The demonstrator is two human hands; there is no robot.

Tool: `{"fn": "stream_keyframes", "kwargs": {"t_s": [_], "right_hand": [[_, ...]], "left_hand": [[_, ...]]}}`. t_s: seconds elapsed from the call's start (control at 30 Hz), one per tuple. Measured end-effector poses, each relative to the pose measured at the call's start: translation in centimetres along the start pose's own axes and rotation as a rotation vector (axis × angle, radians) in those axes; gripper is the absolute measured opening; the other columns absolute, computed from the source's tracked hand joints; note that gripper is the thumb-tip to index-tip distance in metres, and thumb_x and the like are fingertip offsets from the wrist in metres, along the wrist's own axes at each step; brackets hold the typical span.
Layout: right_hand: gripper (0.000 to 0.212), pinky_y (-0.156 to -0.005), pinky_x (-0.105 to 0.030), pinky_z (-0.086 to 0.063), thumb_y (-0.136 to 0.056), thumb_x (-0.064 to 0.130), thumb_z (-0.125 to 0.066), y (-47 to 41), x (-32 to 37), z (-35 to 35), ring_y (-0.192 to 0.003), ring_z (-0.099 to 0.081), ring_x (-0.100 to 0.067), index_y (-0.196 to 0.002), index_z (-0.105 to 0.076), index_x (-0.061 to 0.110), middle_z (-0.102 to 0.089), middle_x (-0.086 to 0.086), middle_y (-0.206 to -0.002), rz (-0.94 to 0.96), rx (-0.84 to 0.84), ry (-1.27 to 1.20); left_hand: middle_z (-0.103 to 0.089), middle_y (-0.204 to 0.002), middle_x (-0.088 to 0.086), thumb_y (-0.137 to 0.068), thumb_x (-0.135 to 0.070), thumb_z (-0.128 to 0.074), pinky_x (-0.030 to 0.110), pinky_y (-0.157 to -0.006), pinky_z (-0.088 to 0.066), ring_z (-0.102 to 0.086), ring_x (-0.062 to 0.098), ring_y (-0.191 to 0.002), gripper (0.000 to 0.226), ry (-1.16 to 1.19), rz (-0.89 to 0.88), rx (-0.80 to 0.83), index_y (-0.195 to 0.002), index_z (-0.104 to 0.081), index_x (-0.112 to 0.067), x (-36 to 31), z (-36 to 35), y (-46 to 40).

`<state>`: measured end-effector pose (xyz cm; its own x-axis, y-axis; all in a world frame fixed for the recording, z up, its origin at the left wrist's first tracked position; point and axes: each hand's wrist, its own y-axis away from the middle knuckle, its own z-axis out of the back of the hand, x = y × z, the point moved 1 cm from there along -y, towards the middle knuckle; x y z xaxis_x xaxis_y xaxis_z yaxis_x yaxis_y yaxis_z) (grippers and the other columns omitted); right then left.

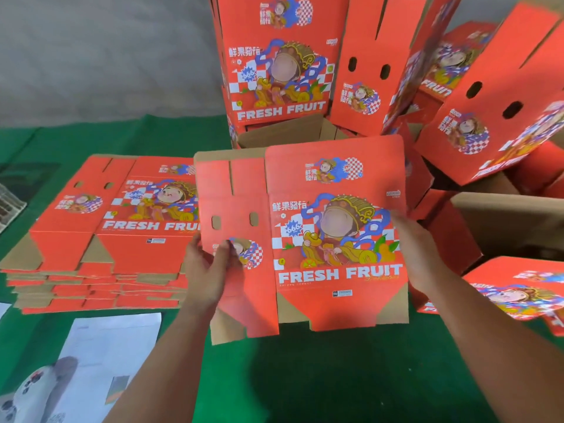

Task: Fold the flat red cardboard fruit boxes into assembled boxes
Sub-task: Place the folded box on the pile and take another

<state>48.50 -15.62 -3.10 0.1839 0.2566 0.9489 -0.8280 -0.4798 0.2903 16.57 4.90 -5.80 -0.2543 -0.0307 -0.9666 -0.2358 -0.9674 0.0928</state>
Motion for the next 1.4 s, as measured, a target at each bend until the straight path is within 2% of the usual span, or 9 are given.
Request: {"fn": "stream_keyframes", "kwargs": {"t_s": [0.1, 0.23, 0.43, 0.53, 0.67, 0.87, 1.03, 1.2, 1.4], "right_hand": [[0.034, -0.099, -0.065, -0.052, -0.096, 0.053, -0.065, 0.0, -0.2, -0.8, -0.11, -0.068, -0.048, -0.093, -0.075, 0.021, -0.075, -0.022, -0.11, 0.02, -0.06, -0.006], [0.053, -0.106, -0.056, -0.051, -0.089, 0.061, -0.063, 0.2, -0.8, -1.7, -0.111, -0.071, -0.036, -0.117, -0.075, 0.019, -0.077, -0.01, -0.114, -0.079, -0.118, -0.111], [0.062, -0.103, -0.057, -0.054, -0.081, 0.069, -0.061, 0.5, -1.7, -1.5, -0.103, -0.075, -0.033, -0.117, -0.077, 0.021, -0.079, -0.007, -0.108, -0.161, -0.123, -0.193], [0.068, -0.098, -0.057, -0.057, -0.067, 0.075, -0.059, 0.4, -2.3, -1.2, -0.096, -0.077, -0.033, -0.106, -0.079, 0.022, -0.08, -0.007, -0.101, -0.188, -0.116, -0.2], [0.062, -0.105, -0.058, -0.052, -0.085, 0.068, -0.055, 0.4, -2.2, -1.7, -0.112, -0.071, -0.035, -0.123, -0.072, 0.023, -0.076, -0.008, -0.119, -0.219, -0.074, -0.175], [0.097, -0.127, -0.046, -0.018, -0.086, 0.04, -0.069, 2.0, 1.1, -4.4, -0.156, -0.019, -0.037, -0.165, -0.019, 0.015, -0.024, -0.022, -0.167, 0.477, -0.285, 0.492], [0.103, -0.124, -0.064, -0.019, -0.085, 0.032, -0.07, 4.8, 4.8, -7.5, -0.158, -0.001, -0.044, -0.165, -0.007, 0.041, 0.005, -0.016, -0.172, 0.869, -0.162, 0.867], [0.07, -0.11, -0.061, -0.037, -0.081, 0.028, -0.076, 7.4, 7.0, -10.3, -0.142, -0.027, -0.036, -0.146, -0.049, 0.037, -0.03, -0.003, -0.161, 1.033, -0.079, 0.963], [0.039, -0.095, -0.048, -0.039, -0.078, 0.026, -0.081, 8.7, 7.2, -9.3, -0.12, -0.049, -0.029, -0.107, -0.054, 0.02, -0.058, 0.003, -0.124, 1.259, 0.018, 0.89]], "left_hand": [[-0.04, -0.149, 0.029, -0.079, -0.048, -0.066, 0.049, -0.116, -0.026, -0.034, 0.04, -0.141, 0.097, -0.356, -0.248, -0.182, -0.16, -0.03, -0.009, -2.5, -1.1, -0.6], [-0.012, -0.169, 0.024, -0.088, -0.047, -0.071, 0.044, -0.123, -0.012, -0.017, 0.039, -0.155, 0.094, -0.648, -0.597, 0.011, -0.164, -0.026, -0.014, -6.6, -3.3, -2.5], [-0.033, -0.152, 0.021, -0.083, -0.034, -0.084, 0.05, -0.11, -0.042, -0.046, 0.04, -0.135, 0.092, -0.669, -0.593, 0.144, -0.159, -0.037, -0.012, -9.8, -3.8, -5.1], [-0.025, -0.152, 0.017, -0.085, -0.026, -0.081, 0.047, -0.107, -0.047, -0.049, 0.04, -0.132, 0.093, -0.709, -0.594, 0.27, -0.162, -0.029, -0.017, -10.1, -3.8, -5.2], [-0.022, -0.16, 0.01, -0.083, -0.022, -0.08, 0.051, -0.092, -0.053, -0.052, 0.042, -0.127, 0.1, -0.83, -0.603, 0.252, -0.164, -0.022, -0.023, -9.1, -3.8, -4.0], [-0.065, -0.121, -0.006, -0.095, -0.034, -0.067, 0.051, -0.106, -0.028, -0.044, 0.033, -0.125, 0.024, -0.834, -0.711, -0.065, -0.117, -0.061, -0.026, -9.6, -4.2, -2.3], [-0.072, -0.104, -0.005, -0.107, -0.038, -0.052, 0.045, -0.091, -0.033, -0.064, 0.031, -0.101, 0.019, -0.779, -0.705, 0.021, -0.104, -0.068, -0.028, -12.9, -2.9, -2.4], [-0.07, -0.093, -0.011, -0.102, -0.031, -0.059, 0.047, -0.088, -0.052, -0.066, 0.027, -0.096, 0.019, -0.726, -0.526, 0.259, -0.085, -0.062, -0.039, -15.4, -2.0, -3.1], [-0.068, -0.09, -0.002, -0.099, -0.036, -0.062, 0.035, -0.073, -0.045, -0.066, 0.031, -0.095, 0.011, -0.709, -0.437, 0.085, -0.092, -0.071, -0.034, -15.8, -1.7, -4.4]]}}
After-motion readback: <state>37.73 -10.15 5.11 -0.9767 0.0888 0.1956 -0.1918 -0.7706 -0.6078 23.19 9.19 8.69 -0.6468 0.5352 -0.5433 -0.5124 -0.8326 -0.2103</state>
